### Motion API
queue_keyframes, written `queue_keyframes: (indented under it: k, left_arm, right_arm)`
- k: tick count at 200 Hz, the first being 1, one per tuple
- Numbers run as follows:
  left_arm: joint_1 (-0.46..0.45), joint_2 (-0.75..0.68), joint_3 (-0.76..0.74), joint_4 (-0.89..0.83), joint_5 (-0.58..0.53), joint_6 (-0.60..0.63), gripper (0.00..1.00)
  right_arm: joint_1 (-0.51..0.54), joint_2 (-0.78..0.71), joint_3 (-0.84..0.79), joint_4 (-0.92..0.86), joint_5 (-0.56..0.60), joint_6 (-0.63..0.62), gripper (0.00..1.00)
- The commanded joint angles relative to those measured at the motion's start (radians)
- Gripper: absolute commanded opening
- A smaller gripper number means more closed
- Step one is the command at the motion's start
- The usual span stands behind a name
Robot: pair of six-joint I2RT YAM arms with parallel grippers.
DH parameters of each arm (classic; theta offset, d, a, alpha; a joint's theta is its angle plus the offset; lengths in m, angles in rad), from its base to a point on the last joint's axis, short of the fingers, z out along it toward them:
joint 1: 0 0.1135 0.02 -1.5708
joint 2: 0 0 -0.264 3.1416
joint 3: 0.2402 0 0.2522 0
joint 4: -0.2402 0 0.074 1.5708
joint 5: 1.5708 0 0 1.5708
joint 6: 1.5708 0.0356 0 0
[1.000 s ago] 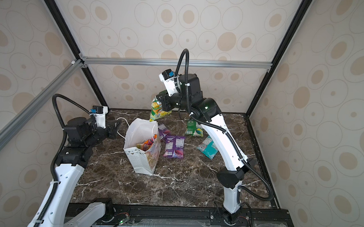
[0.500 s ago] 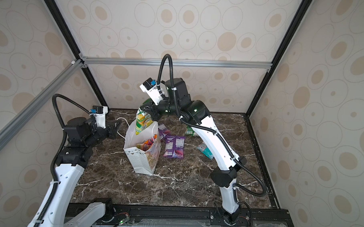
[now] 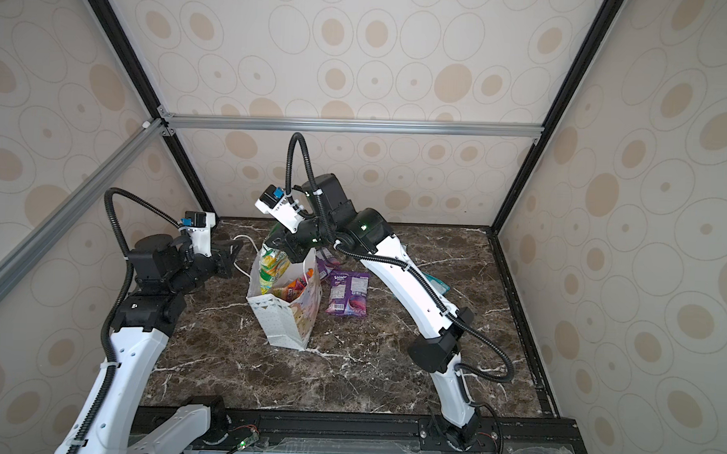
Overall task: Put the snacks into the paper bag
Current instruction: 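Lower the green packet into the paper bag and open the right gripper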
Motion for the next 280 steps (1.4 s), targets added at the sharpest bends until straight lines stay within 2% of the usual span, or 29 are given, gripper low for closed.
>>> queue_keyframes:
  k: [1, 108, 215, 254, 268, 280]
  left_arm:
    - [0.007, 0.002, 0.005, 0.014, 0.014, -0.007, 0.0]
    - [0.006, 0.005, 0.005, 0.011, 0.016, -0.007, 0.0]
    - [0.007, 0.0, 0.005, 0.009, 0.017, -0.005, 0.0]
    - [0.007, -0.002, 0.005, 0.009, 0.018, -0.005, 0.0]
    - [0.006, -0.003, 0.005, 0.009, 0.018, -0.005, 0.0]
    - [0.006, -0.004, 0.005, 0.01, 0.019, -0.005, 0.0]
  right_arm:
    - [0.007, 0.016, 0.035, 0.011, 0.017, -0.047, 0.0]
    - [0.036, 0.065, 0.036, -0.023, 0.138, -0.114, 0.0]
    - [0.044, 0.104, 0.035, -0.045, 0.142, -0.121, 0.0]
    - [0.049, 0.101, 0.035, -0.045, 0.156, -0.123, 0.11]
    - [0.053, 0.097, 0.035, -0.042, 0.157, -0.12, 0.21]
    - [0.054, 0.096, 0.035, -0.042, 0.157, -0.124, 0.21]
